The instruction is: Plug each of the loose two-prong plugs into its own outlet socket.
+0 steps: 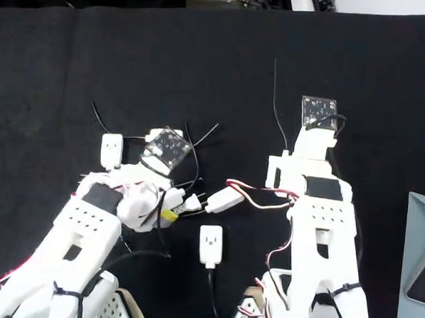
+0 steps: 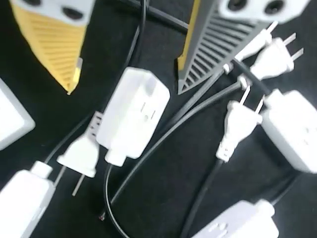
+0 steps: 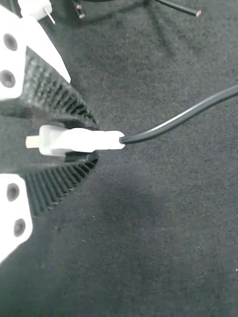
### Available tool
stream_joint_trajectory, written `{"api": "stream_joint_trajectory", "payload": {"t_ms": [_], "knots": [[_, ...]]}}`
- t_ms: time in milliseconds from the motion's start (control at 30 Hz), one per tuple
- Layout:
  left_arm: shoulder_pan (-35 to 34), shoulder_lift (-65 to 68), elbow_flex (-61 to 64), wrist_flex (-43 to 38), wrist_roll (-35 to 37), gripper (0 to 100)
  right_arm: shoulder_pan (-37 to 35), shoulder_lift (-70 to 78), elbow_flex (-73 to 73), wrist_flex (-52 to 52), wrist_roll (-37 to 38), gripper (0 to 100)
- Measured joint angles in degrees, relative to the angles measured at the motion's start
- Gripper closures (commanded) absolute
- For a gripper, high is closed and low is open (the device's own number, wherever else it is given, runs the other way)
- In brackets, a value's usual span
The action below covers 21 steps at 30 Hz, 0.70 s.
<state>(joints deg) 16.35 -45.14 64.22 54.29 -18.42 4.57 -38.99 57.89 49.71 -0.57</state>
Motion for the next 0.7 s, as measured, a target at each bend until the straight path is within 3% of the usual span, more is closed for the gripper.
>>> {"api": "stream_joint_trajectory", "payload": {"t_ms": [267, 500, 700], "knots": [[-0.70, 0.00, 9.14, -14.51, -2.02, 85, 0.00, 0.00, 0.00, 0.00, 0.00, 98.5], [-0.70, 0.00, 9.49, -15.38, -2.11, 98, 0.00, 0.00, 0.00, -0.18, 0.00, 98.5], [-0.79, -0.09, 5.71, -10.20, -2.11, 97, 0.00, 0.00, 0.00, -0.18, 0.00, 98.5]]}}
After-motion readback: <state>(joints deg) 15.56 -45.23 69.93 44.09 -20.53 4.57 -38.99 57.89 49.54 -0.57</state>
